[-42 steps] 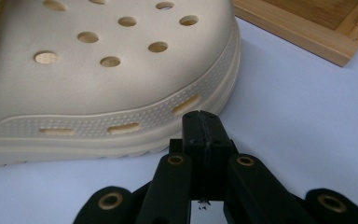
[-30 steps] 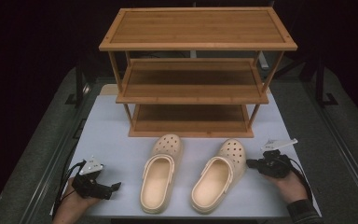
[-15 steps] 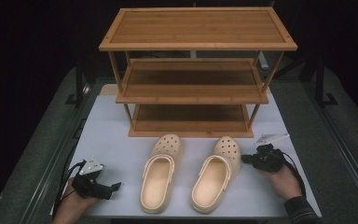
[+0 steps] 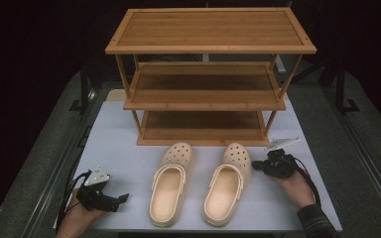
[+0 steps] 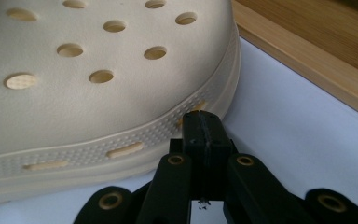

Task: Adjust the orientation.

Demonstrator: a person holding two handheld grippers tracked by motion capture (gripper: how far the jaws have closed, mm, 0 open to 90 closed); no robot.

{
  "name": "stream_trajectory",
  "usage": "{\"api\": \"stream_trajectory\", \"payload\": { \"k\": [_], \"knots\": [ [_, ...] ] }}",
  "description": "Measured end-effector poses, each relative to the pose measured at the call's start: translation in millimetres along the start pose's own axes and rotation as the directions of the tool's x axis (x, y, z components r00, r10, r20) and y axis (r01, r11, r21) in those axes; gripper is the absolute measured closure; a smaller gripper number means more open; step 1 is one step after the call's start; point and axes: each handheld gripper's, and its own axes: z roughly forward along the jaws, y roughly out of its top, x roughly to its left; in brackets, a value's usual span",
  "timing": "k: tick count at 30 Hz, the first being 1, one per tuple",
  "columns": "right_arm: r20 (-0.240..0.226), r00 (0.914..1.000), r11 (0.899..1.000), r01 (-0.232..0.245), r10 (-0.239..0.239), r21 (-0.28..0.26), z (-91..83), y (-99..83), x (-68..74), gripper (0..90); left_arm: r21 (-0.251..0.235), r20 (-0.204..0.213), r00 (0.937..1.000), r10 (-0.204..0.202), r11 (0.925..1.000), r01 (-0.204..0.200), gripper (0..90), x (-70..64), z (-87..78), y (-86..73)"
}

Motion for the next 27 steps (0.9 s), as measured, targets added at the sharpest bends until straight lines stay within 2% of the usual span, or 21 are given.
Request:
{"api": "stream_trajectory", "payload": {
  "k": [27],
  "knots": [
    [-0.031,0.9968,0.997,0.074,-0.074,0.002,47.3,47.9,18.3,89.8,-0.002,0.001,1.0,0.0,1.0,0.0,0.0,0.1,0.1,-0.1]
  ]
}}
